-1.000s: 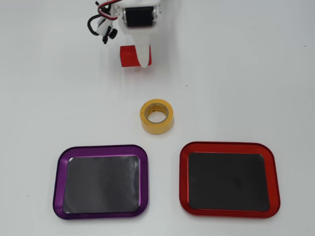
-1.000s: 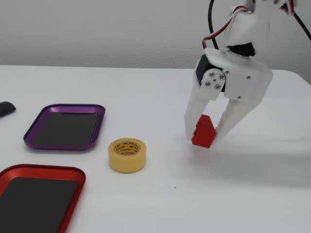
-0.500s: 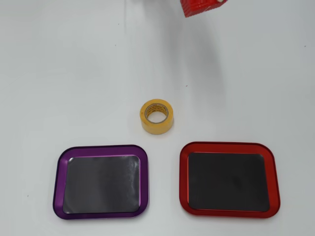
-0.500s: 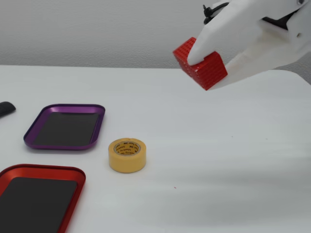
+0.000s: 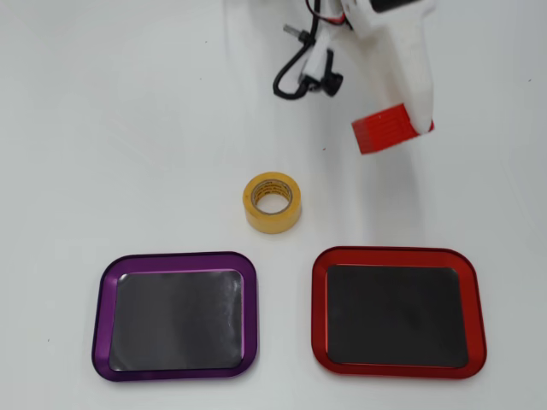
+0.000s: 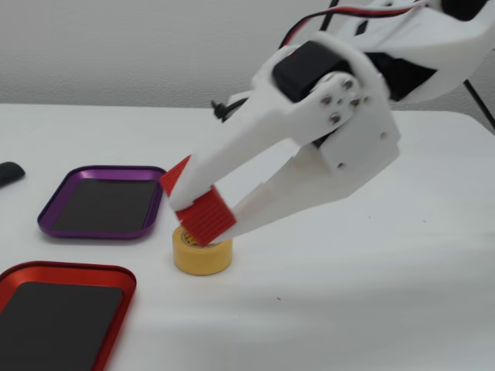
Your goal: Grasp a red block and put it in the left red dish.
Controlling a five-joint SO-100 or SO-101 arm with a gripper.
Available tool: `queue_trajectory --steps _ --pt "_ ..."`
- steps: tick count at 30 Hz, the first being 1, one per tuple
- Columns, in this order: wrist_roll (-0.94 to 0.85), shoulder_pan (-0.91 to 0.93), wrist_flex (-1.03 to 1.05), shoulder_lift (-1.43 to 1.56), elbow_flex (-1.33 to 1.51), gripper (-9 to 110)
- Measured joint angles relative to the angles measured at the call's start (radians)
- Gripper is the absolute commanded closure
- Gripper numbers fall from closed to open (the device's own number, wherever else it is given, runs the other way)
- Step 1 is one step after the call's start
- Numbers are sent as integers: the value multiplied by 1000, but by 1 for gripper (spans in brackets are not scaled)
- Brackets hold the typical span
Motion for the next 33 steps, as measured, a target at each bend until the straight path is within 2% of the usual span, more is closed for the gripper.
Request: queue_trajectory --steps 6,17,25,30,33 --pt "0 0 -6 -316 -242 102" --pt "0 2 -6 -627 -627 102" --pt "0 2 -6 -696 -672 100" --pt "0 2 51 -696 -681 89" --pt "0 2 130 -696 -687 87"
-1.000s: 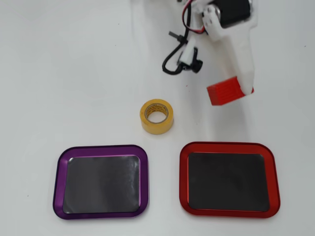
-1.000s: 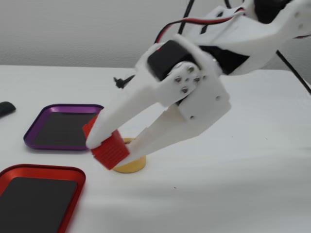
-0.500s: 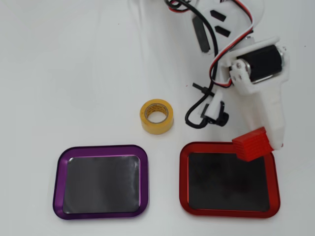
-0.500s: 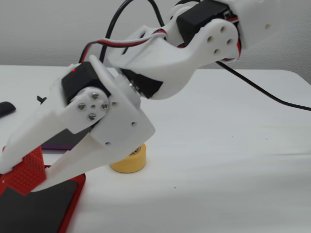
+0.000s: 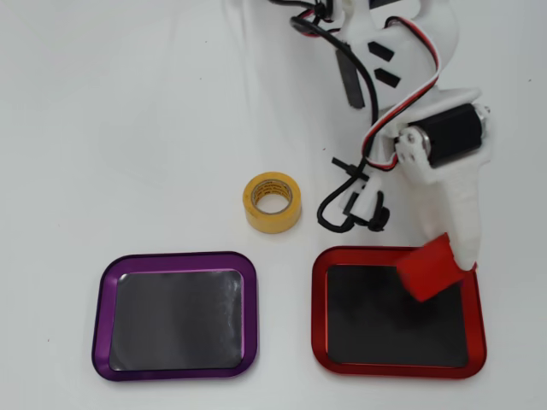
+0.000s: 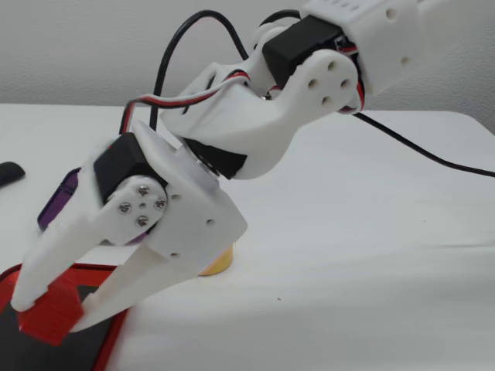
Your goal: Grasp a red block and put it in the left red dish.
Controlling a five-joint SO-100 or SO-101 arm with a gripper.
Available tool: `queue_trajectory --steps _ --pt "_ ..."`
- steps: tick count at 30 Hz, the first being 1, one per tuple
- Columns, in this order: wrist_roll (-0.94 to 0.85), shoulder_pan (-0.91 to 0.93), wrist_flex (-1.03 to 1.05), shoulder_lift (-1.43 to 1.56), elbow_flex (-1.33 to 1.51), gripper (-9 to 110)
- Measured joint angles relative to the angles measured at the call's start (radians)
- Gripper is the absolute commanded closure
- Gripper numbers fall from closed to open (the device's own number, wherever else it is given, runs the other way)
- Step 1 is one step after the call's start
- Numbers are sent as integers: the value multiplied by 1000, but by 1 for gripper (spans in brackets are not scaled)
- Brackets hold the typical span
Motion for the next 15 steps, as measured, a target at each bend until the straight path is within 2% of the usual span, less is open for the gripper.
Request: queue_trajectory --steps 9,15 --pt "0 -15 129 28 -2 86" --pt "0 -6 313 232 -2 86"
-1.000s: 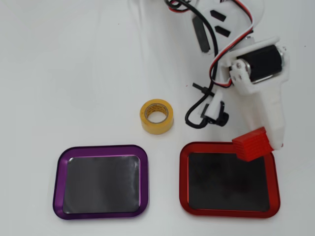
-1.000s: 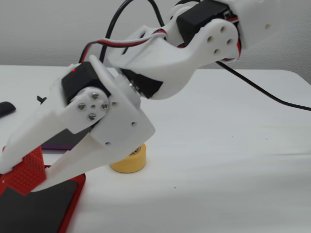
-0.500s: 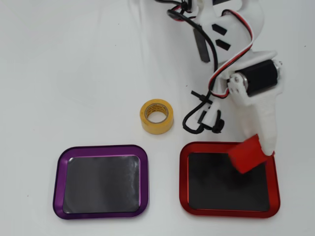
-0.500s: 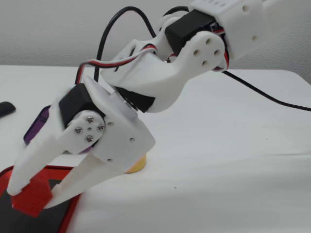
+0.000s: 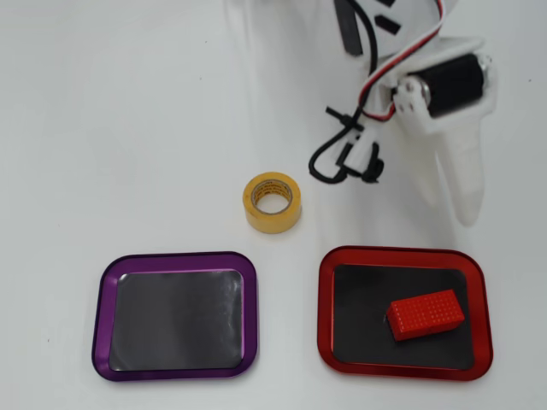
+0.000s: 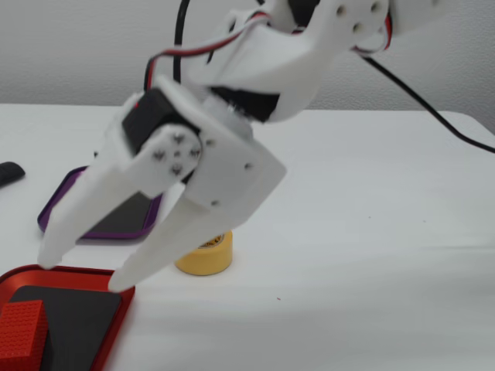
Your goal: Grasp a red block and put it in the left red dish.
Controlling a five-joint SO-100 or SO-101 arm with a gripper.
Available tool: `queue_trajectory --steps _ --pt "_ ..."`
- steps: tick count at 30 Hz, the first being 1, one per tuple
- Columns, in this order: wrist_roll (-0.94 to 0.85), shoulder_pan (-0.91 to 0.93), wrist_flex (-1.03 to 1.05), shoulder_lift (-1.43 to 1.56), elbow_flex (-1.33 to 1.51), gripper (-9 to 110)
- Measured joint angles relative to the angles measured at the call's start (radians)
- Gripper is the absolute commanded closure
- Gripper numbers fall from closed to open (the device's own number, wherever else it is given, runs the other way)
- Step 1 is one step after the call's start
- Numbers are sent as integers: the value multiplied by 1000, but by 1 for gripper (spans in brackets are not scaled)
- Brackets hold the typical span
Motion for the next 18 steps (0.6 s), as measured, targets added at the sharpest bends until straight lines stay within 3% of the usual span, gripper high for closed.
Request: queue_trajectory --steps 11,18 --pt "0 0 388 425 110 86" --pt "0 0 482 801 353 86"
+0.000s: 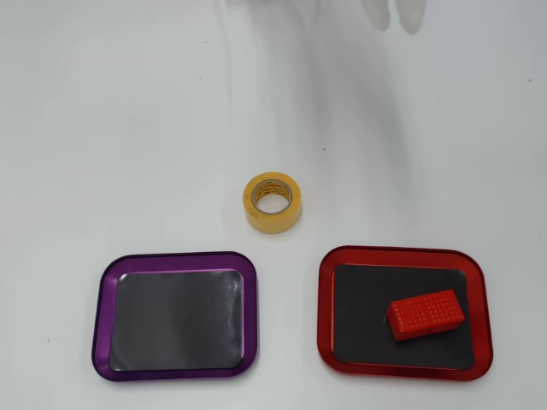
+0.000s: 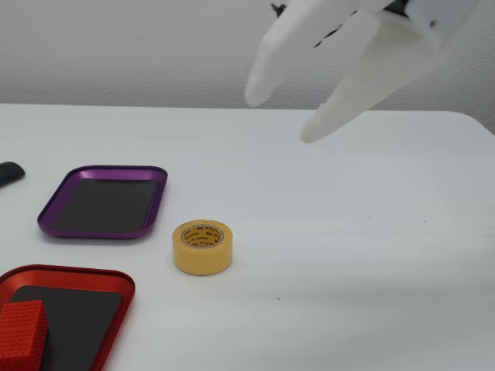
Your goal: Grasp a red block and put it in the left red dish.
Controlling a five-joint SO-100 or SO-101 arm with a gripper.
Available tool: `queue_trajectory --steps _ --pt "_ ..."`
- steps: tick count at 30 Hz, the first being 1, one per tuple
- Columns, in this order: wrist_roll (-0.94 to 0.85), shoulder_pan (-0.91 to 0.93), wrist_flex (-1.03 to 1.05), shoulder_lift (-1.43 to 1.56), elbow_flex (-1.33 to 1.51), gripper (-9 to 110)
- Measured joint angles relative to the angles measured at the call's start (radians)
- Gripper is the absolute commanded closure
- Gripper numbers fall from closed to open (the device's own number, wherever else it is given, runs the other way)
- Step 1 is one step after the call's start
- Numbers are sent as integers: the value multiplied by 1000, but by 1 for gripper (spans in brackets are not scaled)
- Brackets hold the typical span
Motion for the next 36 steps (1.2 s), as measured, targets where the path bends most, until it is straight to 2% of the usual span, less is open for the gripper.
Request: queue_trajectory --steps 16,21,29,36 --pt "0 255 3 1045 851 86" --pt "51 273 6 1074 1019 86" --pt "250 275 6 1074 1097 87" --pt "256 275 67 1074 1150 88"
